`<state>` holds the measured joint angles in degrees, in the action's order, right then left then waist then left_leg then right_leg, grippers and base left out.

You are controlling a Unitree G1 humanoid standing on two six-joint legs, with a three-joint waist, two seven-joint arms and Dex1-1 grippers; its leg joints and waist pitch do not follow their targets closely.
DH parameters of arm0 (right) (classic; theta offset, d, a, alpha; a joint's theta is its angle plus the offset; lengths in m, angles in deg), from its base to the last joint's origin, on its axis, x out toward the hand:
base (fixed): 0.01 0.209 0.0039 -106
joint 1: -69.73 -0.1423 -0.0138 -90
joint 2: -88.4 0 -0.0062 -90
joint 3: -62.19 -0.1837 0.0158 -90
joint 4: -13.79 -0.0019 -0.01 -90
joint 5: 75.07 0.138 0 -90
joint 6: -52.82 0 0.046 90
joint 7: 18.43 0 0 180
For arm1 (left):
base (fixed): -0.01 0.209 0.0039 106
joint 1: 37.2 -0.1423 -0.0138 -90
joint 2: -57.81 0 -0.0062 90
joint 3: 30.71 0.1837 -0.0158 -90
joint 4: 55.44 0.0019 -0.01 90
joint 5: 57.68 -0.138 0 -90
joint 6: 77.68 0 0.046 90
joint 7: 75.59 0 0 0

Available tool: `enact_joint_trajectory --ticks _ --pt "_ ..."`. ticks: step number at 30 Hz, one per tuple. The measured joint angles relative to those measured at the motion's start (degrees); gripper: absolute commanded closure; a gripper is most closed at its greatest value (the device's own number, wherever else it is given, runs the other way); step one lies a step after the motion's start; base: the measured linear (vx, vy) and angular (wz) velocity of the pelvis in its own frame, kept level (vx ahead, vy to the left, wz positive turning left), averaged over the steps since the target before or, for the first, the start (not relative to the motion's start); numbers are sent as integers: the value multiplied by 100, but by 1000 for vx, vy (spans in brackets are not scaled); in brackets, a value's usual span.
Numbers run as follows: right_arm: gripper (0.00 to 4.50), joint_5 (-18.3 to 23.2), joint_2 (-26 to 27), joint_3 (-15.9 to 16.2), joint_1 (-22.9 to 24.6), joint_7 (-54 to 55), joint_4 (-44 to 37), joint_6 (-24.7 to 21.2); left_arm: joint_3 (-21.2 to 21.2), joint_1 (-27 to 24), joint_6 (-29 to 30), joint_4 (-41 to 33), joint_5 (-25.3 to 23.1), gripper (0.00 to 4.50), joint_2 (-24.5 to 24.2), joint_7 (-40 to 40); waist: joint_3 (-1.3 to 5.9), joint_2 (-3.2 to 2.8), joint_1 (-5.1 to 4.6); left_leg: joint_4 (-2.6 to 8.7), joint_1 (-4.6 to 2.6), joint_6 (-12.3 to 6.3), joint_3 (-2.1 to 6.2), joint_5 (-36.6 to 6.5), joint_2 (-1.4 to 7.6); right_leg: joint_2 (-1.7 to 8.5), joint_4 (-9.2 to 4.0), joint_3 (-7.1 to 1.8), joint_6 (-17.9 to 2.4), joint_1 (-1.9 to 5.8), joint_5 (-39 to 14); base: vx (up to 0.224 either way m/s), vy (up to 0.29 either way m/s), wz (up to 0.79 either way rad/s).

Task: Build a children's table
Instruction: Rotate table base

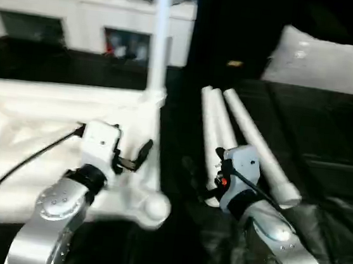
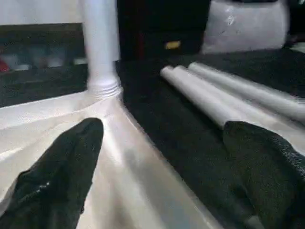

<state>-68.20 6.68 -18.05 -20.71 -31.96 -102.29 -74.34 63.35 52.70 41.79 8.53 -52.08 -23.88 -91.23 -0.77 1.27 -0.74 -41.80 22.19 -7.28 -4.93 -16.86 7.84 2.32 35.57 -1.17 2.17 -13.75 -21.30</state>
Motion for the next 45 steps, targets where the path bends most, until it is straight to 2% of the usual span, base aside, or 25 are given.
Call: enact_joint_trajectory --ticks 1,2,3,4,5,6,7,9,11,15,18,19,20,22,23,24,26,27,29,30,32,33,37,41,45 --pt "0 -18 3 -21 -51 13 -3 -4 -28 -36 -4 -18 10 6 -9 9 1 -109 117 293 88 204 -8 110 50 -119 -10 48 -2 57 0 -54 52 12" --pt "0 -27 60 8 -140 28 7 -23 -126 -108 -19 -35 20 6 -64 22 -3 -165 207 296 32 783 89 76 141 -158 129 174 -55 28 -44 0 0 0" --pt "0 -14 199 192 -239 35 6 -32 -330 -234 -18 -12 17 6 -146 63 -10 -138 174 278 -15 959 140 78 139 -55 531 331 -46 -203 -96 50 -76 -14" --pt "0 17 251 304 -250 35 -25 -35 -440 -266 -9 29 7 6 -173 96 -8 -94 136 286 -46 958 152 77 105 18 817 339 7 -435 6 -53 -74 -16" --pt "0 22 247 328 -230 60 -47 -94 -441 -249 1 29 10 6 -170 92 -2 -63 95 257 -67 1000 145 101 51 159 684 250 115 -679 256 -61 -61 -2" --pt "0 20 224 300 -214 80 -57 -122 -410 -202 1 25 24 6 -158 84 21 48 80 235 -60 1005 94 100 -33 305 403 119 188 -800 397 -217 12 8" --pt "0 13 193 237 -164 100 -67 -150 -379 -161 3 26 30 6 -119 79 28 53 69 224 -50 1005 53 104 -34 318 407 76 217 -819 469 -138 -8 5" --pt "0 -27 177 130 -155 196 -57 -281 -223 -173 2 -23 53 6 -81 28 -2 38 66 439 -57 1093 -15 200 6 284 297 55 163 -833 585 -102 -25 -1" --pt "0 -39 234 77 -162 274 -59 -387 -213 -178 2 -24 87 6 -131 15 -19 24 79 582 -120 1172 -29 280 58 228 141 63 68 -773 677 -86 -43 -5" --pt "0 -37 322 138 -186 318 -63 -493 -261 -182 2 -28 92 6 -233 -4 -96 6 68 598 -208 1237 -82 309 137 185 104 60 48 -702 725 -93 -22 -4" --pt "0 -30 327 143 -185 326 -63 -523 -259 -182 8 -28 90 6 -260 -38 -123 -6 72 598 -210 1259 -100 322 151 186 102 60 50 -721 741 -66 -5 -1" --pt "0 -18 356 142 -187 327 -62 -557 -261 -182 9 -28 90 6 -278 -40 -131 -9 70 593 -231 1264 -166 324 179 160 98 15 60 -779 757 -65 13 -22" --pt "0 16 401 140 -223 339 -62 -647 -289 -187 24 -31 90 6 -292 -33 -139 -10 118 562 -254 1267 -321 324 254 71 111 -113 61 -837 761 -65 13 -22" --pt "0 37 449 128 -234 378 -62 -764 -313 -179 73 -30 92 6 -286 -20 -135 0 109 546 -281 1258 -433 320 278 -1 121 -294 66 -914 764 -35 30 -46" --pt "0 36 451 118 -238 391 -62 -783 -297 -169 74 -30 88 6 -287 -17 -124 16 112 534 -266 1233 -482 306 267 -26 121 -401 97 -915 784 29 62 -66" --pt "0 32 420 106 -238 415 -62 -788 -272 -155 79 -29 82 6 -296 2 -121 23 101 489 -228 1183 -481 276 219 -106 96 -602 145 -947 881 35 80 -52" --pt "0 22 399 14 -240 434 -61 -789 -242 -133 76 -29 80 6 -301 18 -118 19 80 364 -209 1104 -510 153 199 -195 43 -841 231 -987 979 10 126 -62" --pt "0 18 408 3 -241 437 -59 -786 -251 -123 80 -29 83 6 -308 23 -120 23 31 364 -187 1077 -497 141 183 -167 14 -770 207 -997 1002 11 95 -25" --pt "0 16 427 20 -254 445 -44 -785 -275 -121 103 -29 99 6 -257 53 -125 14 -57 365 -161 1050 -477 154 170 -11 -75 -524 38 -983 1104 8 36 1" --pt "0 18 484 45 -324 452 4 -805 -325 -118 130 -29 116 6 -204 111 -146 -18 -72 364 -168 1050 -443 154 181 72 -101 -321 -65 -946 1142 0 0 0" --pt "0 4 467 92 -559 472 34 -885 -362 -83 147 -31 121 6 -198 150 -144 -15 -85 385 -181 1062 -368 160 243 119 -163 -61 -191 -890 1152 0 0 0" --pt "0 -27 430 104 -654 476 35 -913 -362 -80 167 -30 120 6 -212 149 -135 2 -78 393 -175 1087 -353 175 262 121 -173 2 -191 -878 1152 5 -51 13" --pt "0 -117 298 103 -938 547 217 -1218 -273 -80 205 -30 141 6 -379 7 -89 77 -27 502 -152 1226 -330 257 304 104 -122 30 17 -931 1111 -5 -74 5" --pt "0 -211 244 125 -1327 531 565 -1625 -199 2 331 -41 296 6 -721 -375 -96 56 -54 626 -123 1330 -318 368 322 63 -33 39 -40 -1036 1094 -4 -86 -1" --pt "0 -171 286 103 -1871 489 929 -2030 -176 61 388 -71 502 6 -1219 -983 -112 30 -37 643 -128 1385 -306 400 392 -6 -28 57 -111 -1041 1108 -3 -29 -2"
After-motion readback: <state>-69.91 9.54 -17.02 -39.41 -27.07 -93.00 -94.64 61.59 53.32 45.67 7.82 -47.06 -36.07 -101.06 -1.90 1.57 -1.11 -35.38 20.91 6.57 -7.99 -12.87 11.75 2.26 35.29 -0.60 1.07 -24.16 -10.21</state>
